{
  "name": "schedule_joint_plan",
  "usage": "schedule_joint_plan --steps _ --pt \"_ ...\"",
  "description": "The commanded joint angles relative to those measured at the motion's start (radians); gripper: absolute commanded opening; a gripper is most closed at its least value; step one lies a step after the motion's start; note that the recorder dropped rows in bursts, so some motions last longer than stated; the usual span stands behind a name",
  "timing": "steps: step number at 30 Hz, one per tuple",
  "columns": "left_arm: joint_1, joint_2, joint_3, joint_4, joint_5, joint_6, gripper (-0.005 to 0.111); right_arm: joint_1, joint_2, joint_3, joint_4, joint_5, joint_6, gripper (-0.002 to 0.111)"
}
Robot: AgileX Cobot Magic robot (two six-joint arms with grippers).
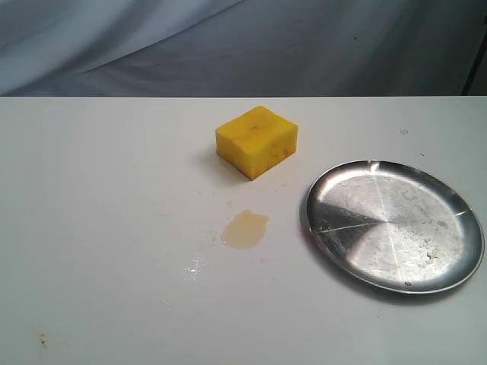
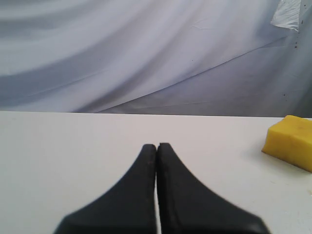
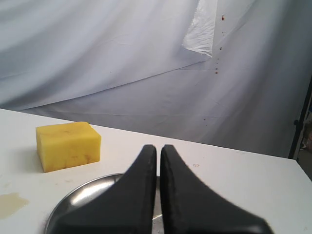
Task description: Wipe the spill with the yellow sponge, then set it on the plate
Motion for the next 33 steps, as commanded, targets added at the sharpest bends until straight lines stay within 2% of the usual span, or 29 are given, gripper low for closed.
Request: schedule_joint_plan --steps 1,22,33 --pt "-0.001 -0.002 0.004 0.001 -0.004 -0.002 0.001 0.001 -0.004 0.004 -0.007 -0.03 -0.006 0.003" --pt "-0.001 -0.002 0.004 0.001 -0.004 -0.003 0.001 0.001 -0.004 0.004 0.039 -0.051 0.005 0.003" --pt "-0.001 -0.002 0.004 0.001 -0.004 -0.001 0.001 0.001 -0.004 0.004 0.054 -0.378 0.005 0.0"
